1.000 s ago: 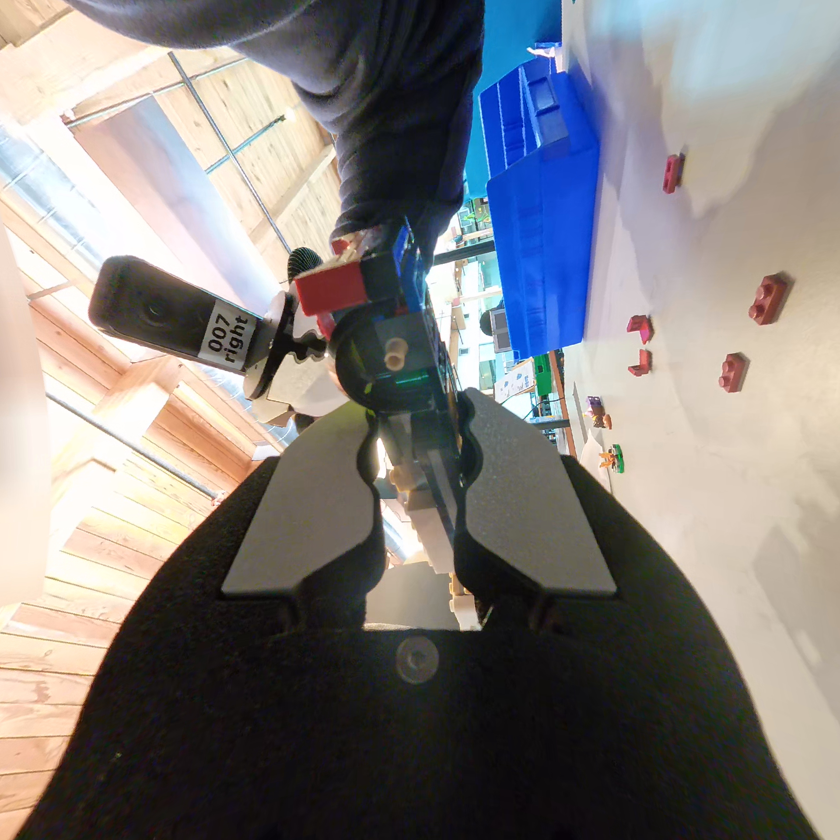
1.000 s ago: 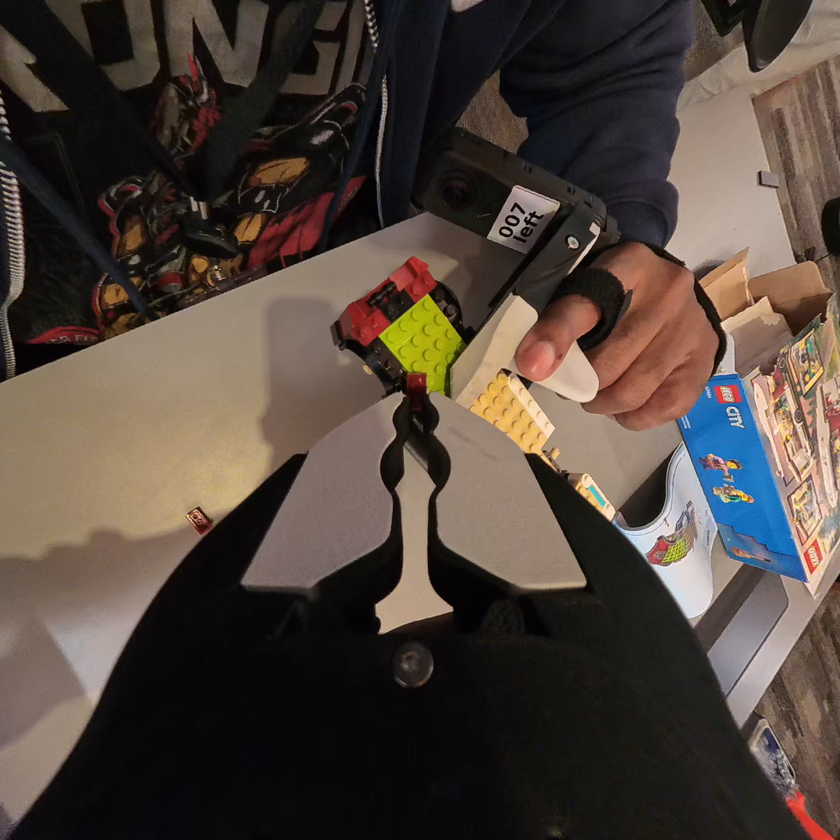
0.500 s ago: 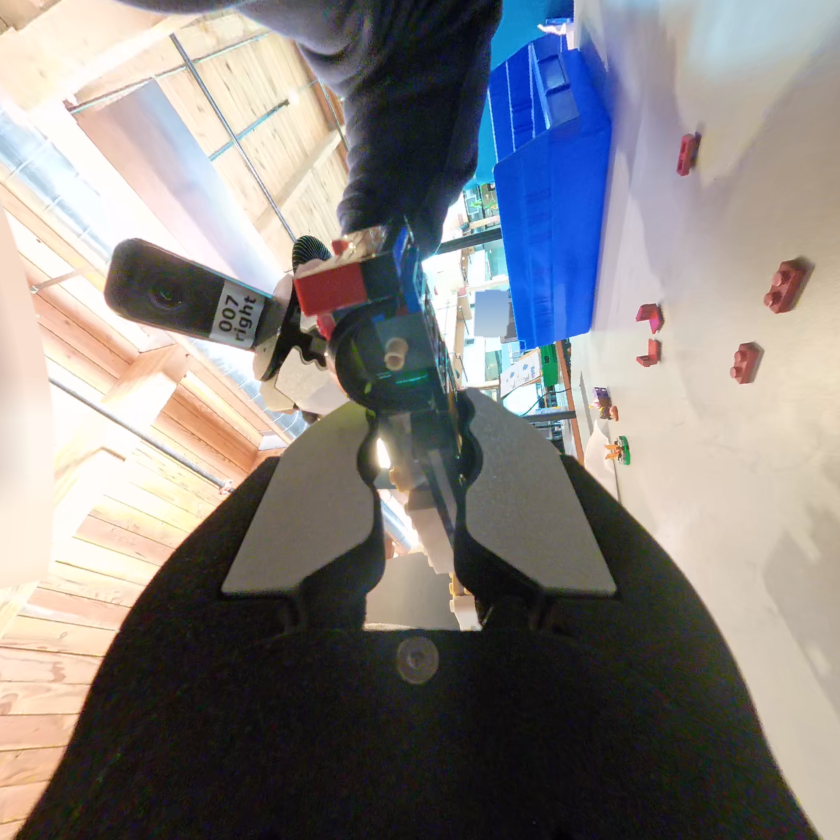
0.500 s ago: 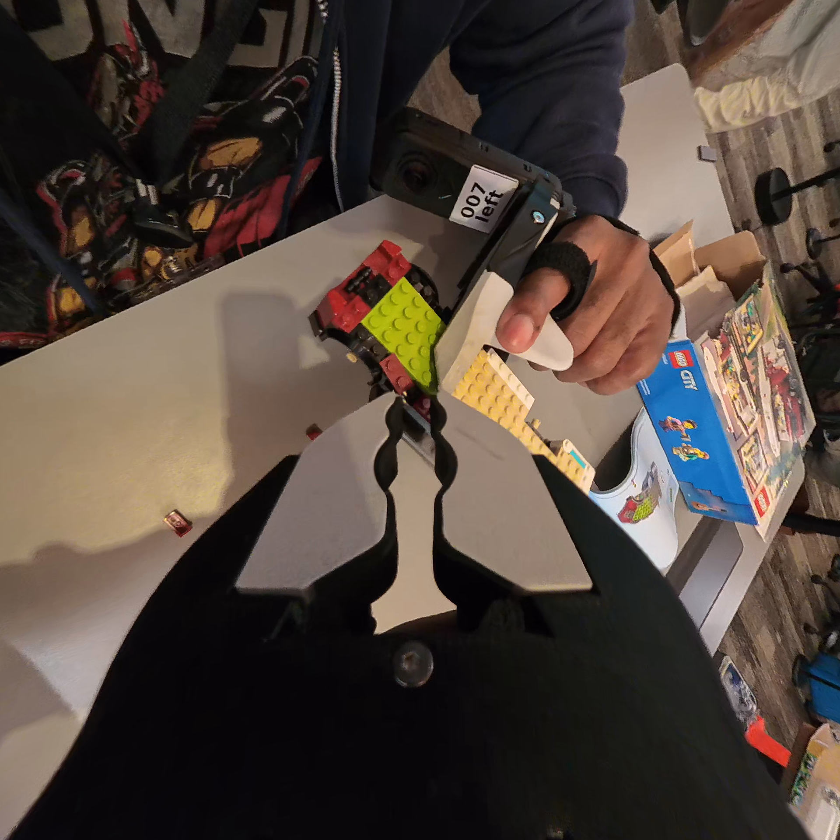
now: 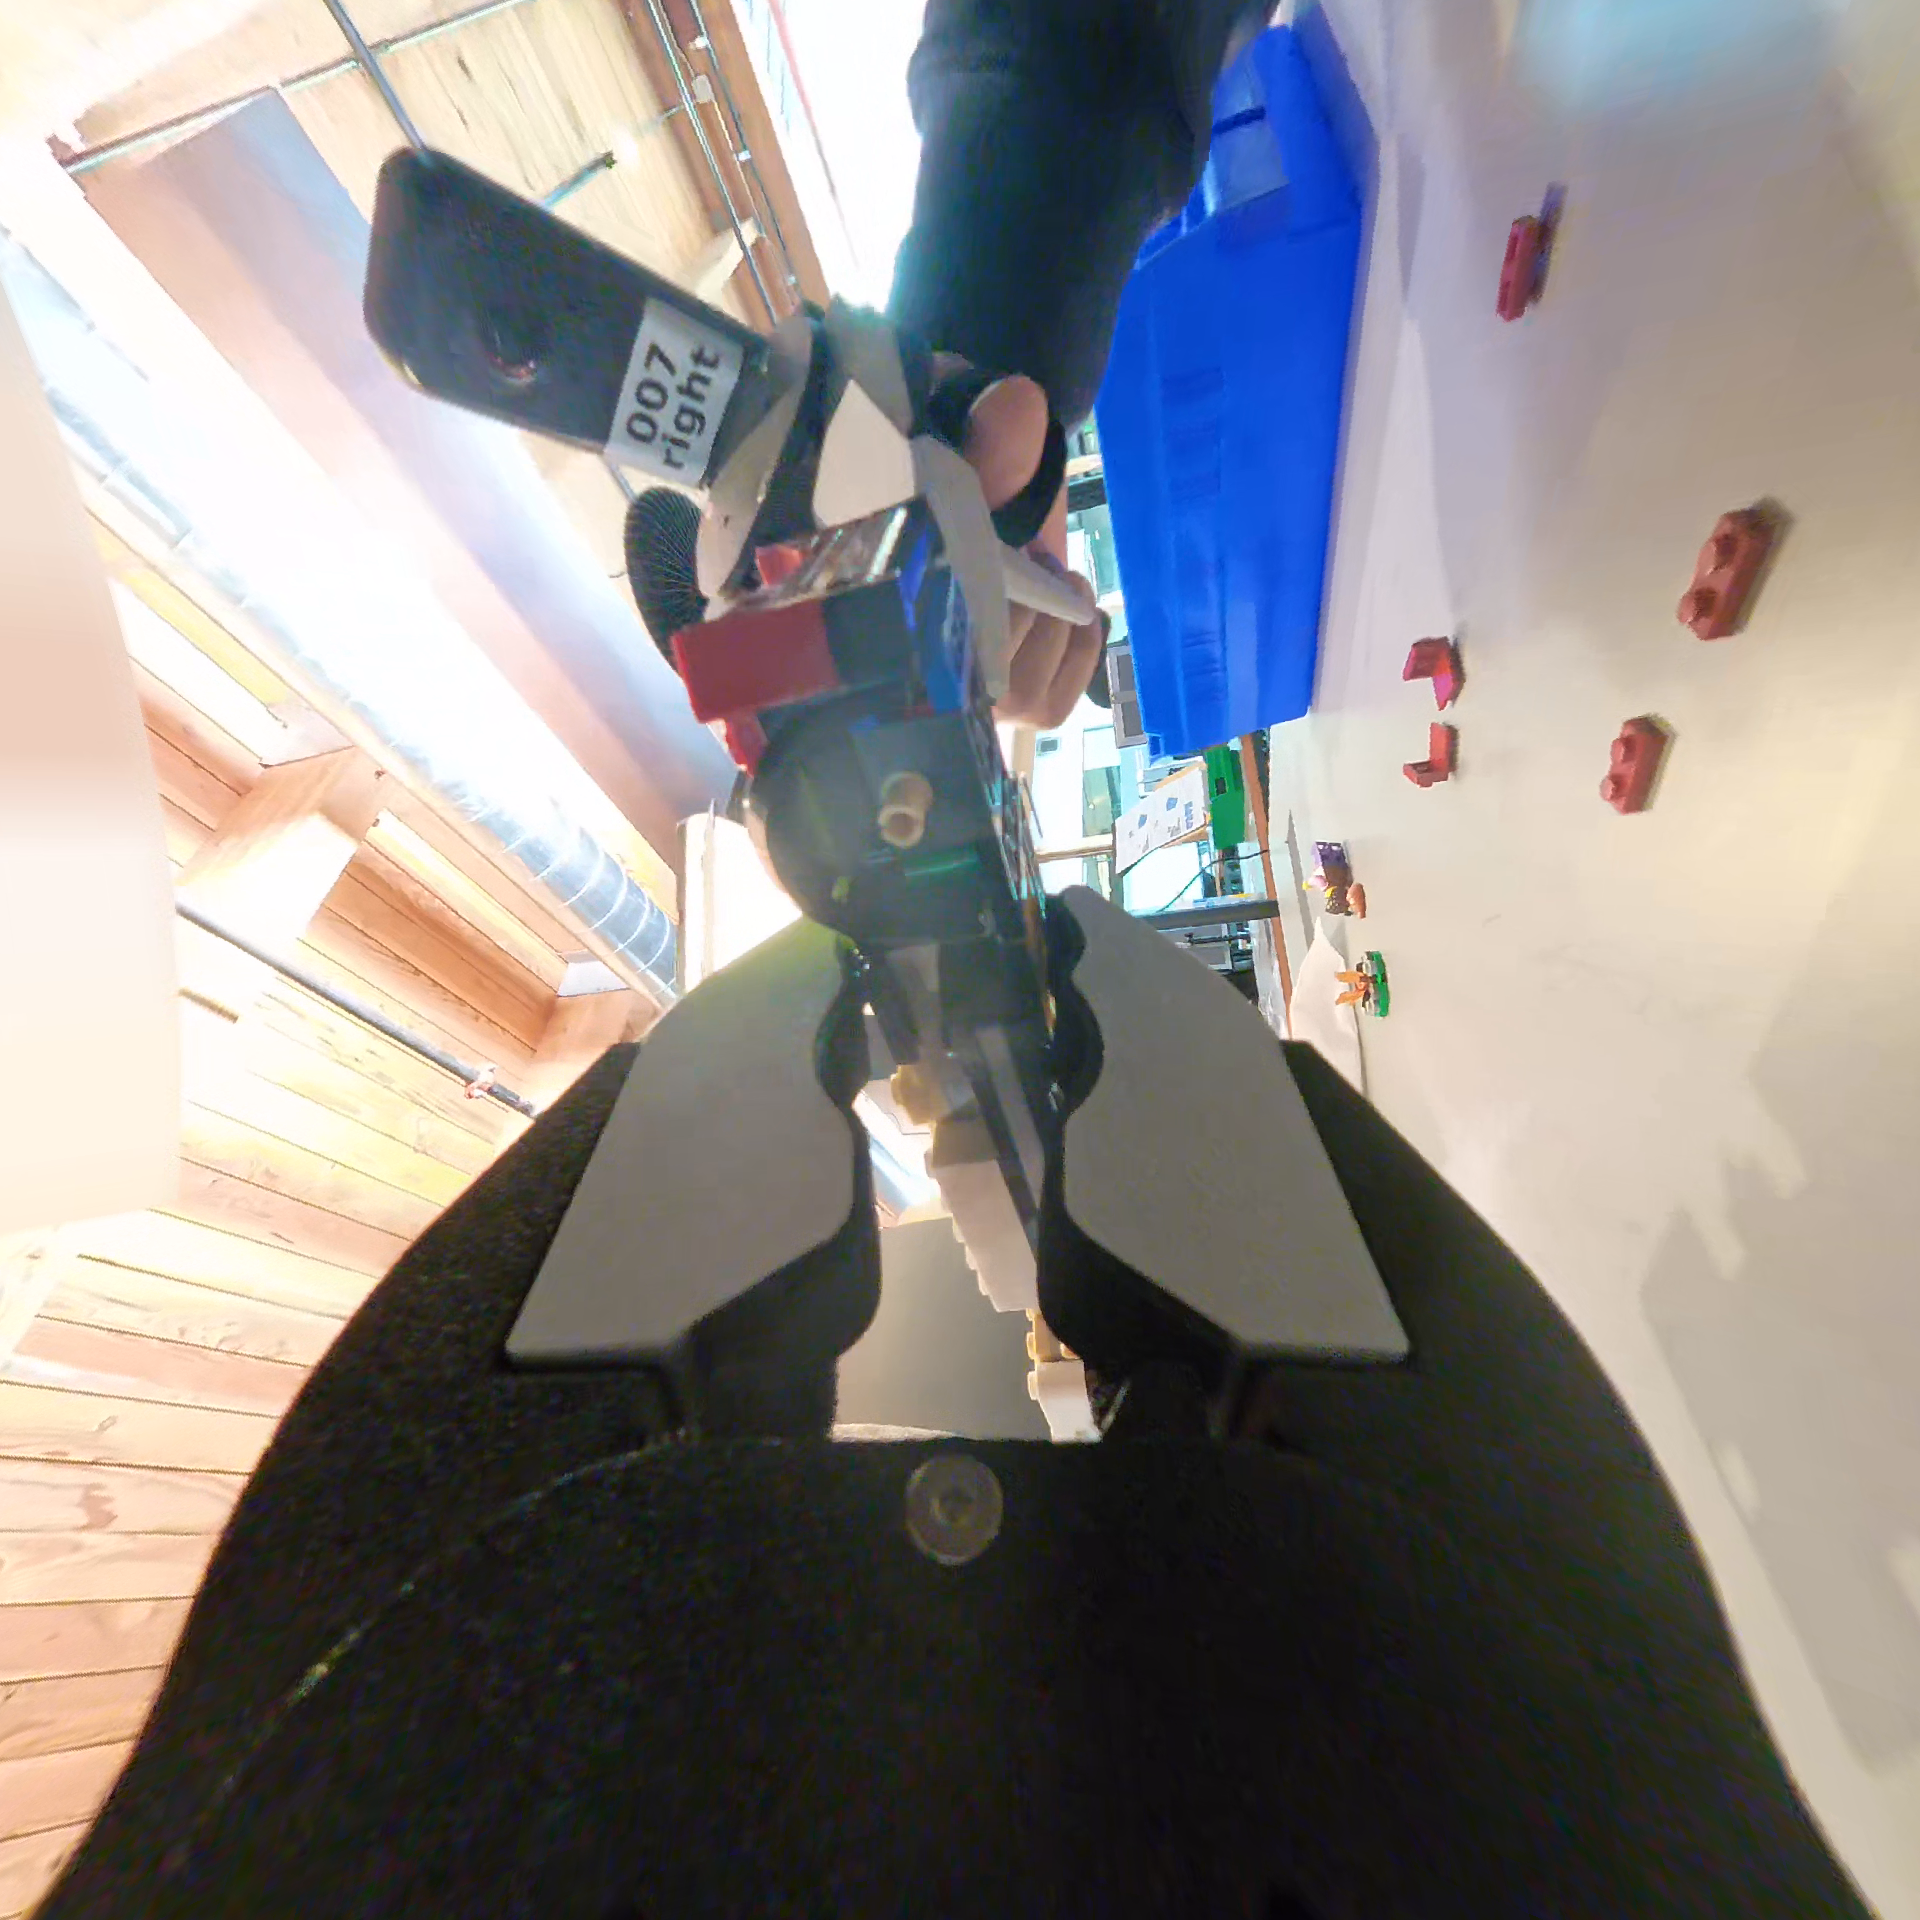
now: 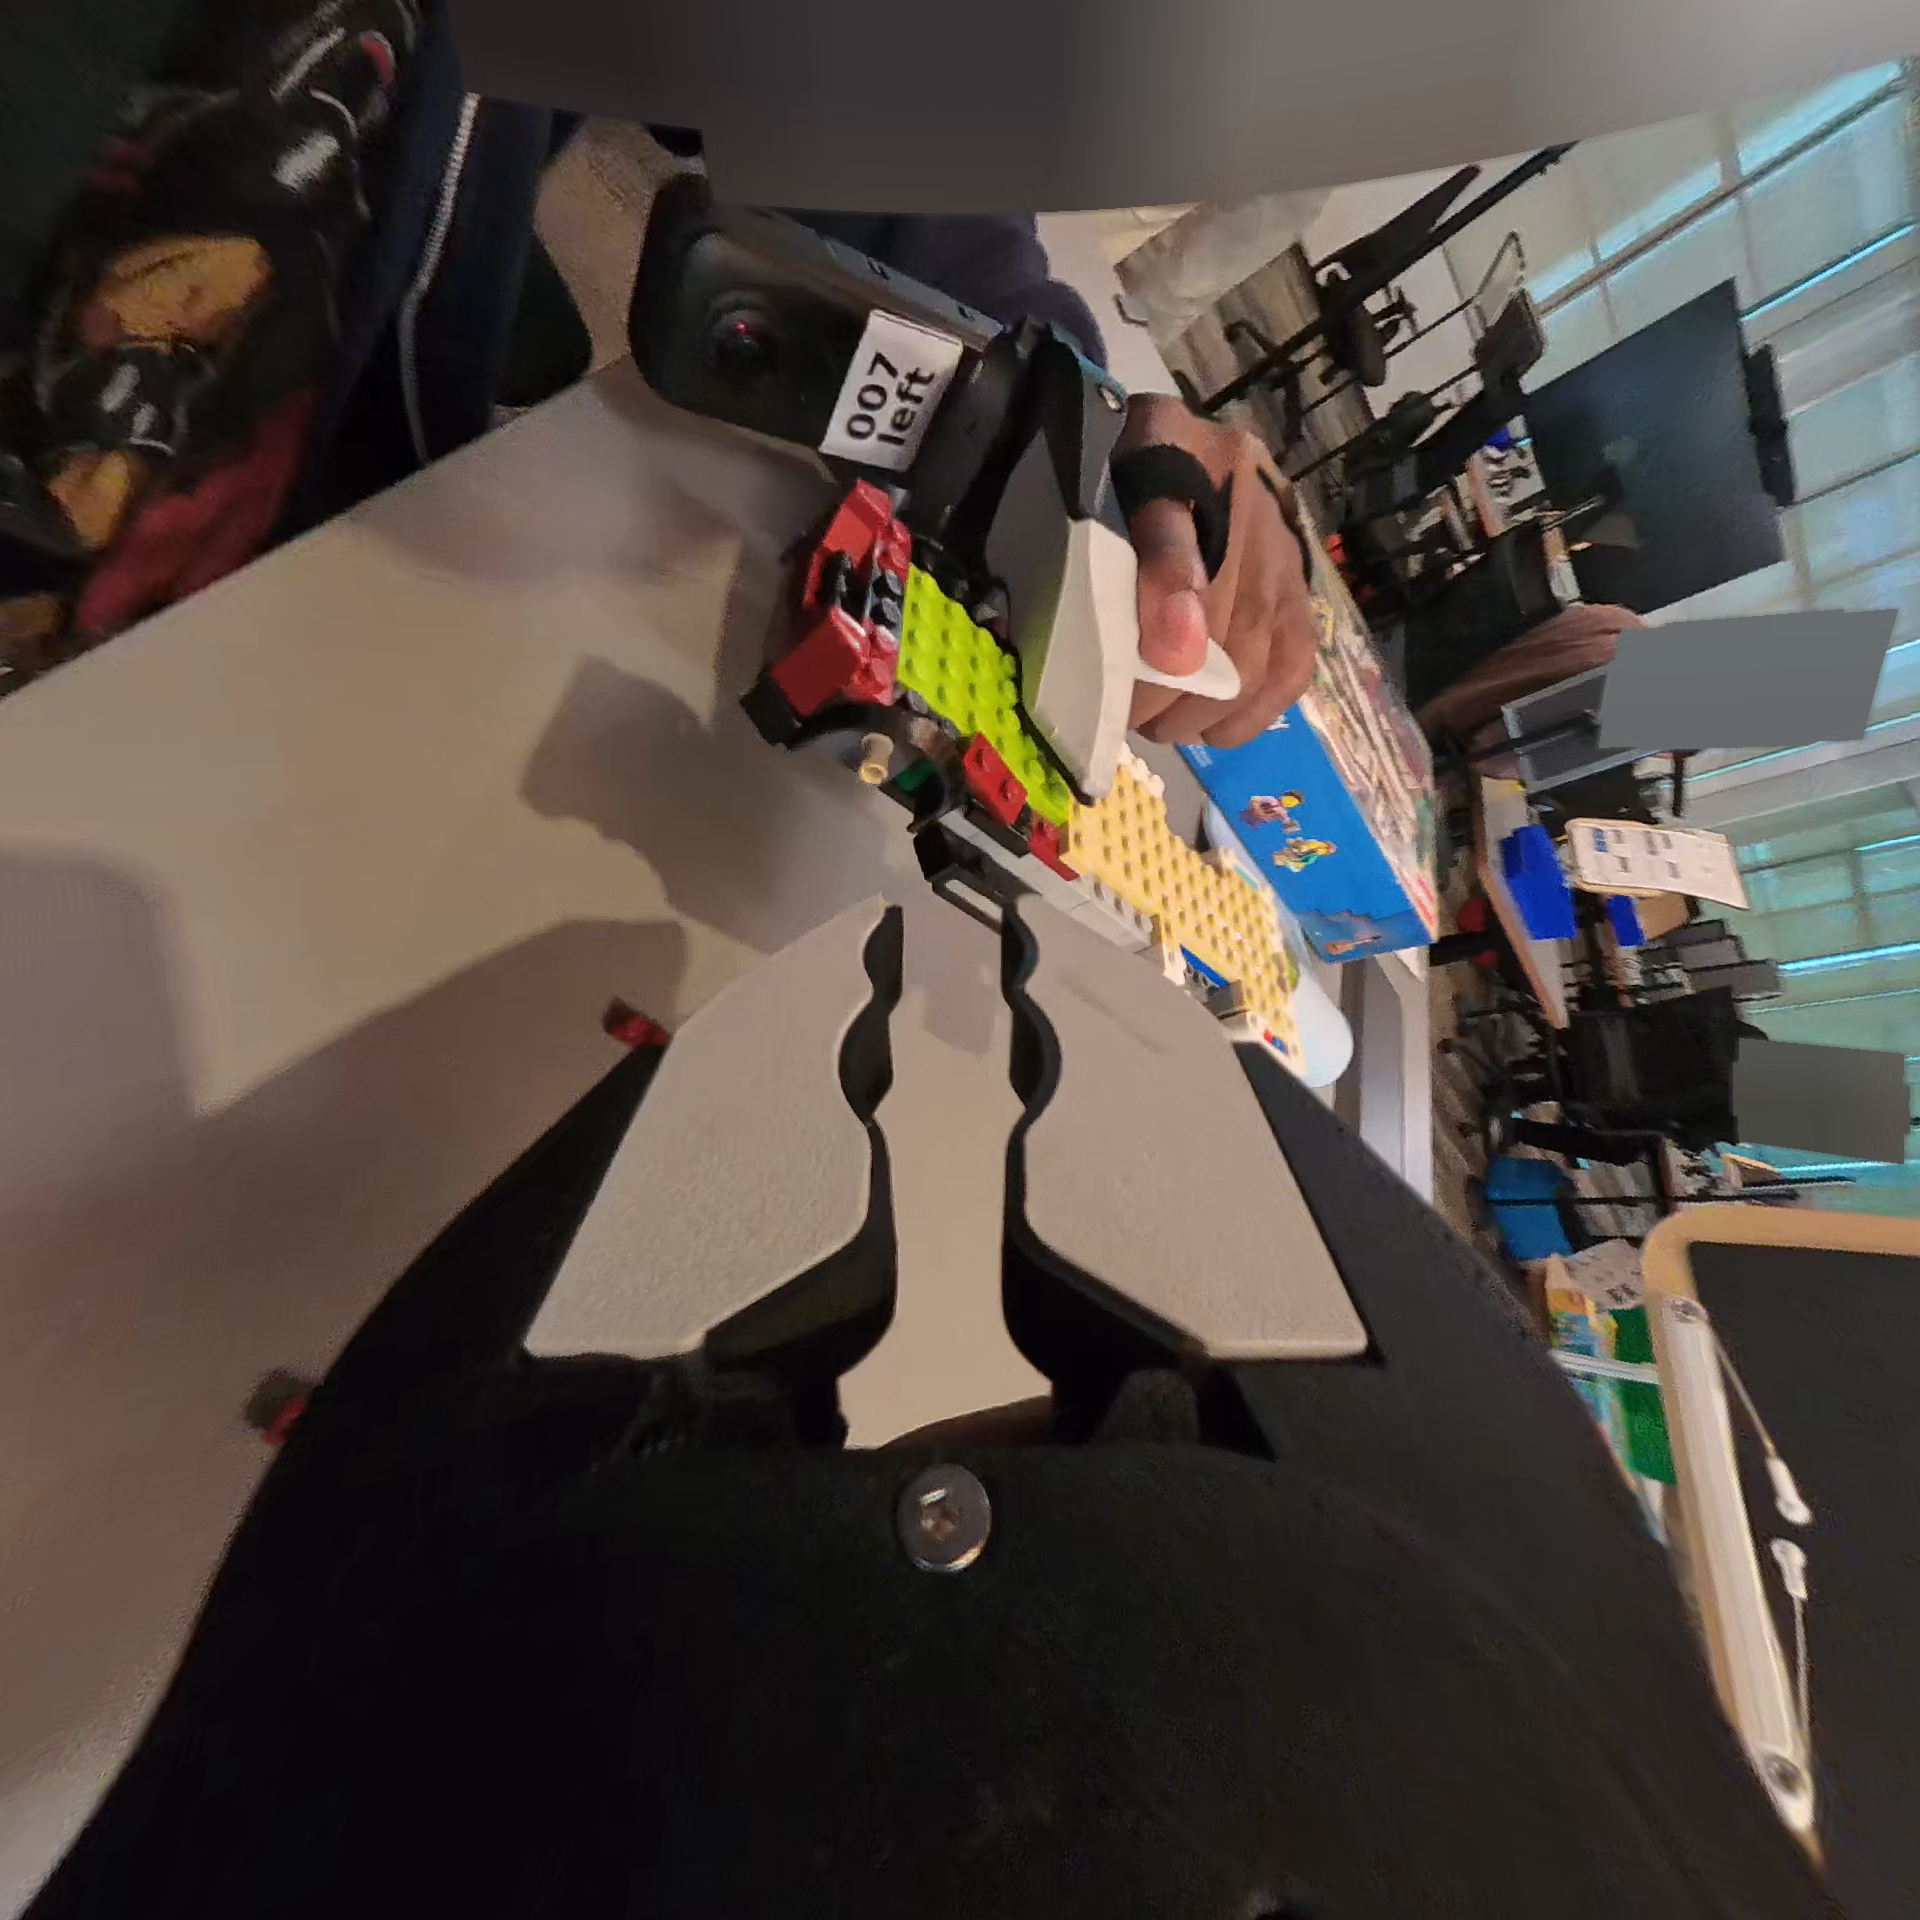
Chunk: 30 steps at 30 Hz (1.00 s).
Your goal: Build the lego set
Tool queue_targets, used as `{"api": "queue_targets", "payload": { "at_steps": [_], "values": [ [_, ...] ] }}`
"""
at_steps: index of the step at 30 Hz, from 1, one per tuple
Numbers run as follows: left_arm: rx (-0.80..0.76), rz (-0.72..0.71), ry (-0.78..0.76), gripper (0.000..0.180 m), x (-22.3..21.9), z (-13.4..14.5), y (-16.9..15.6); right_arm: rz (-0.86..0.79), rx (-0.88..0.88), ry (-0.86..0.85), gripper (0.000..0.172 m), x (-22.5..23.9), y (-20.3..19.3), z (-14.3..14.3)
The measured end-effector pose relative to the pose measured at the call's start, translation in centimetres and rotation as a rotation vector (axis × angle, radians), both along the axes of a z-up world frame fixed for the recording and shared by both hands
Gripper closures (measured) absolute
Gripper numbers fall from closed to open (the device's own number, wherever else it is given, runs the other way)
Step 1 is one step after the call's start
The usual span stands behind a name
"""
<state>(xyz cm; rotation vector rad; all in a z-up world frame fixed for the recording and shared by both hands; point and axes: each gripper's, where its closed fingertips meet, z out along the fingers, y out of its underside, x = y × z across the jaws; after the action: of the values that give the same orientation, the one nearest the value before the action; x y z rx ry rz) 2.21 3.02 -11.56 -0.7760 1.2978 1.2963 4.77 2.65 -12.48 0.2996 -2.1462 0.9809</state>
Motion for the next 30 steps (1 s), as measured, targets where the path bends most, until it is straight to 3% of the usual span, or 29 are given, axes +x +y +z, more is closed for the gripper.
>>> {"api": "queue_targets", "payload": {
  "at_steps": [13,30],
  "values": [
    [-0.070,-0.014,-0.004,0.149,0.0,-1.6,0.2,-0.004,0.020,0.238,0.147,0.0,-1.3,-1.4],
    [-0.121,-0.076,-0.033,0.149,1.5,-2.0,-0.1,0.055,0.090,0.291,0.147,1.1,-2.9,-1.7]
  ]
}}
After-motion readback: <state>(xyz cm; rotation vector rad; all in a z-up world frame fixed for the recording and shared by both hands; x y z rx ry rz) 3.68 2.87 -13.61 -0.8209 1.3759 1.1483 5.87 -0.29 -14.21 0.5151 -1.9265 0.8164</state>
